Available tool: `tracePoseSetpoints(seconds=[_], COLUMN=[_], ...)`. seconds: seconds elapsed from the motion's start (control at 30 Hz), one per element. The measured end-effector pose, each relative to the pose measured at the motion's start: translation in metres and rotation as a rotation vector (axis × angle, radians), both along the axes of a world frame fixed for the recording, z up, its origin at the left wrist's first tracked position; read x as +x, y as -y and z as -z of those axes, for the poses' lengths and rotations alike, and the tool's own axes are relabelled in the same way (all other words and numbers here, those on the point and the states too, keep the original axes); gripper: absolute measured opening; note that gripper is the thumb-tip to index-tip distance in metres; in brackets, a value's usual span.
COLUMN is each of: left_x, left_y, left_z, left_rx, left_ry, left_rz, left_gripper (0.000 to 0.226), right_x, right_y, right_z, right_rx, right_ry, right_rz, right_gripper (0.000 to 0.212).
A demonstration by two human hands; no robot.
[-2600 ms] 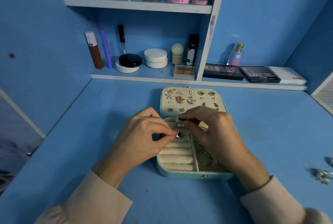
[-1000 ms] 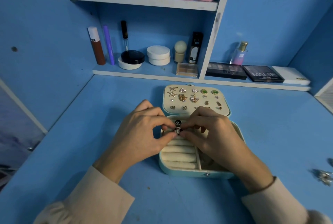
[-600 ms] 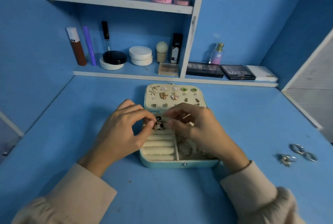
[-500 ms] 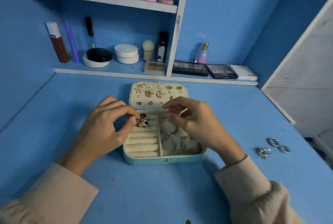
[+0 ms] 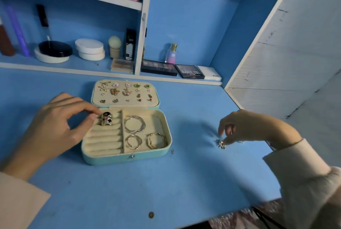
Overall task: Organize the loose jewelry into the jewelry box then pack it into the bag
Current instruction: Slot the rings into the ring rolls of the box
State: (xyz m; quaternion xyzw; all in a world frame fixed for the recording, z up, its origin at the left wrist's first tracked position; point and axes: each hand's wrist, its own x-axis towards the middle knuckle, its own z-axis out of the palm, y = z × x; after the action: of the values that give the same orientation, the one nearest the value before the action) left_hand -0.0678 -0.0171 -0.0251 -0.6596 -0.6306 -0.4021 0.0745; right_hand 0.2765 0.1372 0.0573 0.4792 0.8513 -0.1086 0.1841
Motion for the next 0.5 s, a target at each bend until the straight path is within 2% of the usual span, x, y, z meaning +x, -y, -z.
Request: tracePoseSetpoints(seconds=[0.17, 0.27, 0.4, 0.5], left_x=[-0.002, -0.003, -0.002, -0.002], left_y=[0.001, -0.002, -0.002, -0.002], left_z=[0.001, 0.004, 0.004, 0.005], left_rx=[0.001, 0.008, 0.018, 0.037], left_ry=[-0.005, 0.009, 0.028, 0.046], left_rz=[0.001, 0.002, -0.005, -0.013], left_gripper=[0.032, 0.03, 0.028, 0.026], right_x=[-0.005, -0.017, -0.051, -0.088], right_y=[0.003, 0.007, 0.019, 0.038], right_z=[0.011, 0.009, 0.003, 0.007], right_rx=[0.008, 0.033, -0.009, -0.237], right_ry=[0.008, -0.099, -0.565, -0.964], right_rz=[0.011, 0.027, -0.006, -0.013], right_gripper=[0.007, 0.019, 0.029, 0.028])
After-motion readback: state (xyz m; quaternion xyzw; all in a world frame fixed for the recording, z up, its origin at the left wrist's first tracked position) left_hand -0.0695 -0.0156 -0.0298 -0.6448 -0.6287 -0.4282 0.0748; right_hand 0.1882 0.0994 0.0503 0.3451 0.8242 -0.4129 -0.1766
